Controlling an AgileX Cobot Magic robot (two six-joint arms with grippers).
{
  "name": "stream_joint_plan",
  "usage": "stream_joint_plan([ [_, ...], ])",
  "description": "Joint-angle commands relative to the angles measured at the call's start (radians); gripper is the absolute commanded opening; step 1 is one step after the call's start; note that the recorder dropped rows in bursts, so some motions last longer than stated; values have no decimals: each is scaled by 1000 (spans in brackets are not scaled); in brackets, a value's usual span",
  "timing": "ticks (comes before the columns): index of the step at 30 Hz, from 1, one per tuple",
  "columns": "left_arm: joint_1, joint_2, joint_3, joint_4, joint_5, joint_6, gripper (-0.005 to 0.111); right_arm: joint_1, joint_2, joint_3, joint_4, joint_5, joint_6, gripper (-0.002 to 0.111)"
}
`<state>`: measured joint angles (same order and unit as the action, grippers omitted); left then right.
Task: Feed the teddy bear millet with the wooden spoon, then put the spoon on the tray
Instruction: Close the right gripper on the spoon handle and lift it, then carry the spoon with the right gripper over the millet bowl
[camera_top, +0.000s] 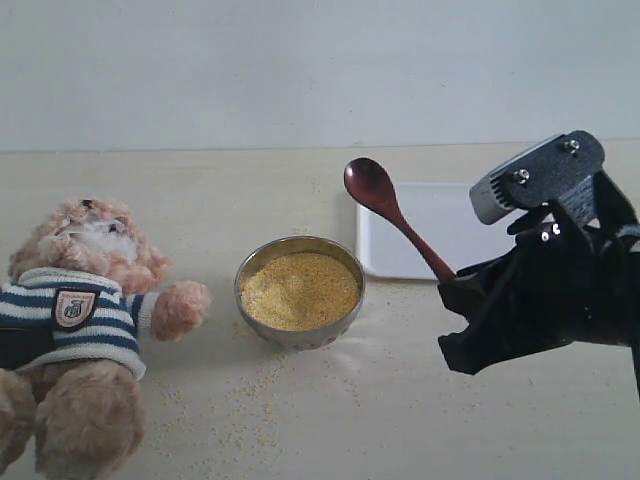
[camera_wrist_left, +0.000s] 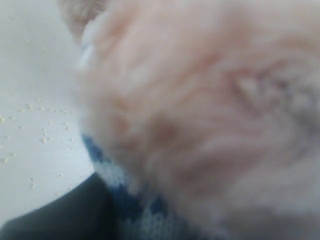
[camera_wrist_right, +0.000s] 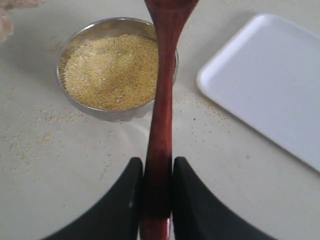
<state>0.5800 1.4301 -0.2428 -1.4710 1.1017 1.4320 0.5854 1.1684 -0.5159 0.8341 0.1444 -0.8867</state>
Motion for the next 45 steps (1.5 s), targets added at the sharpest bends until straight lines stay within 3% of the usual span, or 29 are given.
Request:
stream_joint_plan([
  [1, 4, 0, 0, -15, 30, 9, 5, -7, -8, -61, -645, 58, 618, 0],
  [4, 4, 0, 0, -15, 30, 9, 5, 4, -8, -111, -883, 163, 826, 0],
  [16, 4, 0, 0, -15, 30, 9, 5, 203, 52, -306, -1029, 518, 647, 0],
  [24, 4, 0, 0, -15, 30, 9, 5, 340, 226, -440, -1518, 739, 923, 0],
  [35, 4, 0, 0, -15, 30, 12, 5, 472, 415, -475, -1738, 774, 1013, 0],
  [45, 4, 0, 0, -15, 30, 12, 5, 484, 518, -475, -1854, 813, 1082, 0],
])
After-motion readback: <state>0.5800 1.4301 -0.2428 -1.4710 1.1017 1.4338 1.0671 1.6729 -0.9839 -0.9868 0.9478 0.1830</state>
